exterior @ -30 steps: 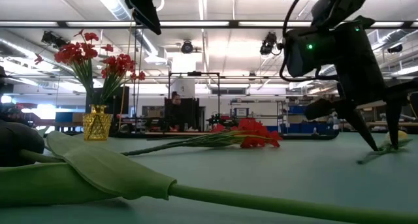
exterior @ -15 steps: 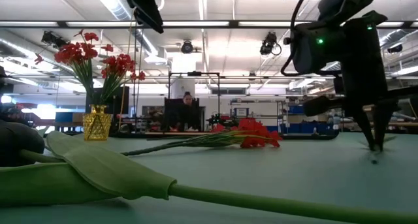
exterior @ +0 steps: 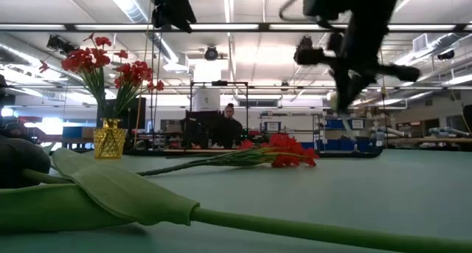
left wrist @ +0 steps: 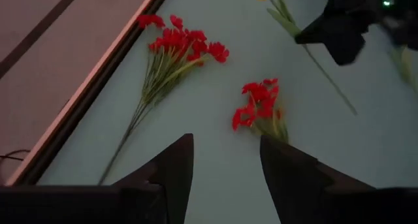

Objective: Sort flowers into vase by color
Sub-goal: Put the yellow flower into the yellow vase

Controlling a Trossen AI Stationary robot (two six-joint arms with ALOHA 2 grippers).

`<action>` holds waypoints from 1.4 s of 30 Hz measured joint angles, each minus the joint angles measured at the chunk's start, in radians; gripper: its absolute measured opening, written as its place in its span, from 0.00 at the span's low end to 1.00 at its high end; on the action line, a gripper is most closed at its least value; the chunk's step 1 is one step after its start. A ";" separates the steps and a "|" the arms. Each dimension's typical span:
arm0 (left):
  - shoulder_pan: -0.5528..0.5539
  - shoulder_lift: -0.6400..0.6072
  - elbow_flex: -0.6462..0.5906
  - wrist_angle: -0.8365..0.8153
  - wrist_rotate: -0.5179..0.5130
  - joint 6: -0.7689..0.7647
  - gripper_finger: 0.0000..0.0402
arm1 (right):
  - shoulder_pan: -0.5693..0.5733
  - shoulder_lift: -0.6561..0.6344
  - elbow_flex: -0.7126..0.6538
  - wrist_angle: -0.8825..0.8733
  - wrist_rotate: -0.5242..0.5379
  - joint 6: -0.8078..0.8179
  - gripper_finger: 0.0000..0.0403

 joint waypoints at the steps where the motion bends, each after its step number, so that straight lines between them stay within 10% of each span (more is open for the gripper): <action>1: 0.000 0.000 0.000 0.010 0.000 -0.012 0.45 | -0.011 -0.012 0.021 -0.001 0.024 -0.060 0.02; 10: -0.076 0.000 0.000 0.194 0.001 -0.115 0.45 | -0.118 -0.140 0.167 0.259 0.119 -0.837 0.02; 19: -0.168 0.000 0.000 0.372 0.000 -0.137 0.45 | -0.203 -0.274 0.170 0.724 -0.234 -1.454 0.02; 28: -0.258 0.103 0.001 0.652 0.000 -0.135 0.48 | -0.252 -0.285 0.171 0.961 -0.643 -1.624 0.02; 42: -0.283 0.153 0.000 0.752 -0.030 -0.131 0.40 | -0.268 -0.294 0.171 0.988 -0.688 -1.672 0.02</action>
